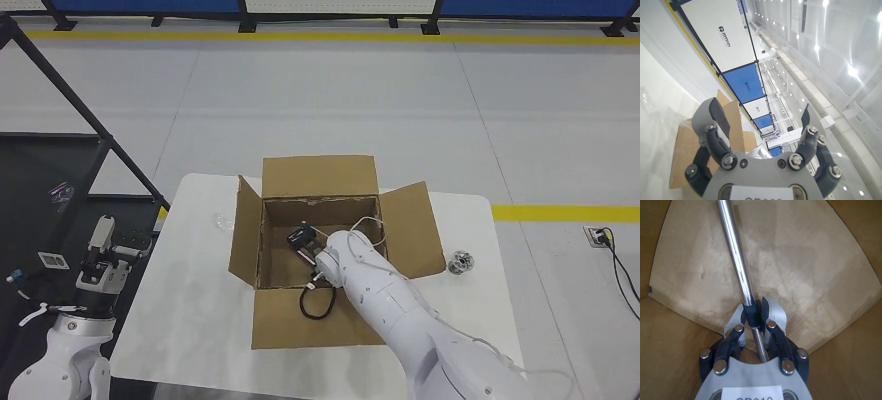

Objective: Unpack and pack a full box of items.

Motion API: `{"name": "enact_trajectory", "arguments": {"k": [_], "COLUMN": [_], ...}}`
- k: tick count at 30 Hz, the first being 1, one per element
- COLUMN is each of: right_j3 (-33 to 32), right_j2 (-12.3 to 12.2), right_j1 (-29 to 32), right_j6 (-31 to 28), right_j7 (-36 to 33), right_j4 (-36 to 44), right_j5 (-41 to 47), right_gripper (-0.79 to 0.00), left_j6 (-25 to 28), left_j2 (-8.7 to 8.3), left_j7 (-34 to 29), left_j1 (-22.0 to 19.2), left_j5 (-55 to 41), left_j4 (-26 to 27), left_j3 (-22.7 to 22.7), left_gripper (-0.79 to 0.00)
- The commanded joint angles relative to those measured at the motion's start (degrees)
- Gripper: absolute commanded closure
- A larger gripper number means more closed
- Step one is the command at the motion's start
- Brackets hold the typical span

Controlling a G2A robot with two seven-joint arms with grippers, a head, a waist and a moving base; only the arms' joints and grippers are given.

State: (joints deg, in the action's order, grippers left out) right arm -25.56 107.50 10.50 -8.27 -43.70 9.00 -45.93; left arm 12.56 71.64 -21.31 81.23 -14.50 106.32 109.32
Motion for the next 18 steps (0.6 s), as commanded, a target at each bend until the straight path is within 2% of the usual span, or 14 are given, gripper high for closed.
{"name": "enact_trajectory", "arguments": {"k": [1, 18], "right_j3": [-0.6, -5.1], "right_j2": [-0.2, -4.3], "right_j1": [-0.2, -3.8], "right_j6": [-0.5, -12.8], "right_j7": [0.9, 11.1], "right_j4": [-0.1, 0.0], "right_j5": [0.7, 4.6], "right_gripper": [0.0, 0.0], "left_j6": [0.0, 0.4], "left_j2": [-0.05, -0.45], "left_j7": [0.0, 0.3], "left_j1": [0.0, -0.8], "left_j5": [0.0, -0.3], "left_j4": [0.0, 0.1], "left_j3": [0.0, -1.1], "left_gripper": [-0.785, -0.785]}}
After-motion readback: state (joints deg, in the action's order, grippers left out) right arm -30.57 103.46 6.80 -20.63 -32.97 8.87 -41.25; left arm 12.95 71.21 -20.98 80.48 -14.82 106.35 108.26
